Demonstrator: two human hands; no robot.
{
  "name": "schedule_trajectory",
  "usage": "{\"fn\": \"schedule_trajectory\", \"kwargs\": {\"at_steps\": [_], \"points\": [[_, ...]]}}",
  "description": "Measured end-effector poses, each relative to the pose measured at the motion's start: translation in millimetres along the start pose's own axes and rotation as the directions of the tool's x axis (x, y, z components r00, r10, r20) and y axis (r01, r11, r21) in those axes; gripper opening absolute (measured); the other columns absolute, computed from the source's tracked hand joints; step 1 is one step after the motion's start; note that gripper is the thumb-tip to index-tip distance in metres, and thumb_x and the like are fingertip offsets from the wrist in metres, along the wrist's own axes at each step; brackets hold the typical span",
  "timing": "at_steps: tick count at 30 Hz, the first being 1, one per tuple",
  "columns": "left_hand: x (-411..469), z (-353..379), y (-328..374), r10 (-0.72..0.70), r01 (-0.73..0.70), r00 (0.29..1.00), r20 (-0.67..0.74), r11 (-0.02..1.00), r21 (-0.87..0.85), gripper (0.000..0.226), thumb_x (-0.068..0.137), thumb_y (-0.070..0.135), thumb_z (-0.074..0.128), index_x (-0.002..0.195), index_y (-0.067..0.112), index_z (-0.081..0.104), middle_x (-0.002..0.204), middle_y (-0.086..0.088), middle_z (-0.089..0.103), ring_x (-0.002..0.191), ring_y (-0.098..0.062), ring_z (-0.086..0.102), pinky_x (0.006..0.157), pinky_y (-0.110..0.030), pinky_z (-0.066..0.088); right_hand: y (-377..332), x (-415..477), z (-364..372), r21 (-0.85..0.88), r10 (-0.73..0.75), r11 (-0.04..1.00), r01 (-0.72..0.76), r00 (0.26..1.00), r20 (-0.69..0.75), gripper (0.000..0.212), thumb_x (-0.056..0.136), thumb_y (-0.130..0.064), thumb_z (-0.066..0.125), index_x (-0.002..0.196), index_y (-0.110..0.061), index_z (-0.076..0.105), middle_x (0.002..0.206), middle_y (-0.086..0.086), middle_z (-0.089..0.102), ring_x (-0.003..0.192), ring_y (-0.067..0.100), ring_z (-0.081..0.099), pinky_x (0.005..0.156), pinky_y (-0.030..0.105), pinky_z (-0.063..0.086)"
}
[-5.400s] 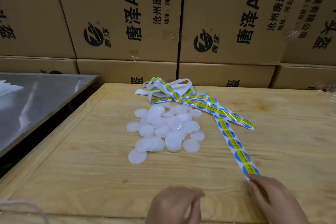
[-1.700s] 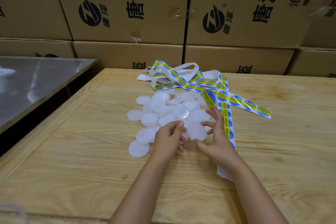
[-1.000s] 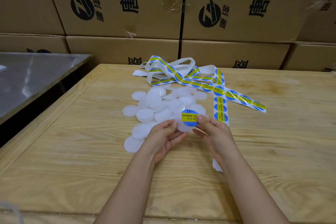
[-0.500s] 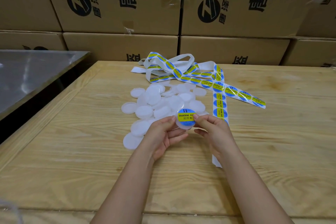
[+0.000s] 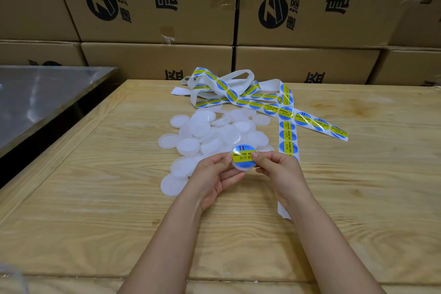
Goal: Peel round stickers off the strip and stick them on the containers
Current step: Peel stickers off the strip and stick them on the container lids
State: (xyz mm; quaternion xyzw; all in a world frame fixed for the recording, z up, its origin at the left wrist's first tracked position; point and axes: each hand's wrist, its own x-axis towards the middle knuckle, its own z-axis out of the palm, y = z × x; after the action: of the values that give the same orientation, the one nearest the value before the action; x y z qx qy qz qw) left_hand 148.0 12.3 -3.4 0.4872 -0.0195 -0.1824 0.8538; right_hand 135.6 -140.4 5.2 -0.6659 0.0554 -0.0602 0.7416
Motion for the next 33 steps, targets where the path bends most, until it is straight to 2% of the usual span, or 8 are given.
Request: {"fn": "schedule_trajectory", "kwargs": {"at_steps": [7,14,19,24,26,28,30,33], "points": [[0,0,0,0.019,-0.018,1.0,-0.018,0.999,0.04,0.021,0.096,0.011,0.047,0.099,0.003,0.066,0.097,-0.016,0.072,0.091,-0.024,0.07,0.069,-0.026,0.057,1,1,-3,-0.05,0.006,0.999,-0.006,1.0,-0.003,0.017,0.082,-0.011,0.07,0.065,-0.013,0.07,0.066,0.0,0.068,0.061,0.008,0.059,0.066,0.022,0.048],[2,7,-5,0.144,-0.111,0.982,-0.123,0.965,0.239,0.019,0.094,0.008,0.048,0.089,0.005,0.067,0.084,-0.012,0.074,0.082,-0.024,0.071,0.064,-0.023,0.056,3,2,-1,-0.121,0.003,0.993,-0.007,0.999,-0.033,0.021,0.081,-0.012,0.07,0.06,-0.012,0.068,0.056,-0.004,0.063,0.054,0.003,0.055,0.06,0.014,0.047],[2,10,-10,0.252,-0.175,0.949,-0.192,0.923,0.343,0.016,0.092,0.003,0.049,0.083,0.005,0.062,0.074,-0.007,0.073,0.071,-0.023,0.072,0.06,-0.024,0.056,6,1,2,-0.231,-0.04,0.973,0.021,0.996,-0.079,0.025,0.081,-0.017,0.071,0.058,-0.014,0.064,0.055,-0.005,0.061,0.061,0.01,0.056,0.066,0.024,0.046],[2,10,-15,0.33,-0.204,0.92,-0.212,0.863,0.462,0.011,0.092,0.011,0.053,0.091,0.007,0.063,0.072,-0.005,0.073,0.07,-0.022,0.071,0.07,-0.03,0.058,7,1,6,-0.306,-0.075,0.951,0.039,0.991,-0.11,0.022,0.08,-0.017,0.072,0.062,-0.009,0.064,0.058,0.0,0.063,0.066,0.017,0.06,0.072,0.035,0.05],[0,11,-16,0.365,-0.222,0.907,-0.211,0.84,0.495,0.009,0.09,0.012,0.055,0.087,0.012,0.064,0.07,-0.002,0.073,0.07,-0.021,0.072,0.069,-0.026,0.056,9,1,8,-0.342,-0.114,0.938,0.063,0.985,-0.13,0.022,0.081,-0.019,0.071,0.065,-0.006,0.064,0.061,0.003,0.065,0.067,0.019,0.062,0.069,0.032,0.049],[-2,12,-17,0.412,-0.254,0.887,-0.207,0.811,0.527,0.016,0.089,0.011,0.056,0.078,0.02,0.064,0.069,0.001,0.073,0.068,-0.017,0.071,0.062,-0.02,0.053,12,-1,10,-0.372,-0.156,0.924,0.086,0.974,-0.164,0.022,0.081,-0.022,0.072,0.064,-0.009,0.065,0.061,0.002,0.066,0.066,0.017,0.063,0.064,0.024,0.046],[-2,14,-18,0.44,-0.277,0.874,-0.207,0.8,0.532,0.02,0.089,0.011,0.057,0.075,0.023,0.064,0.069,0.001,0.073,0.068,-0.016,0.071,0.064,-0.022,0.055,14,-2,12,-0.414,-0.224,0.902,0.123,0.953,-0.204,0.021,0.078,-0.024,0.074,0.062,-0.013,0.066,0.057,-0.005,0.063,0.059,0.006,0.058,0.055,0.01,0.04],[-2,17,-19,0.474,-0.306,0.846,-0.244,0.806,0.506,0.017,0.091,0.011,0.055,0.078,0.019,0.065,0.07,0.0,0.073,0.067,-0.017,0.071,0.063,-0.024,0.055,14,-2,14,-0.416,-0.296,0.893,0.169,0.918,-0.264,0.014,0.072,-0.027,0.08,0.072,-0.018,0.069,0.061,-0.012,0.063,0.058,0.0,0.057,0.058,0.005,0.039]]}}
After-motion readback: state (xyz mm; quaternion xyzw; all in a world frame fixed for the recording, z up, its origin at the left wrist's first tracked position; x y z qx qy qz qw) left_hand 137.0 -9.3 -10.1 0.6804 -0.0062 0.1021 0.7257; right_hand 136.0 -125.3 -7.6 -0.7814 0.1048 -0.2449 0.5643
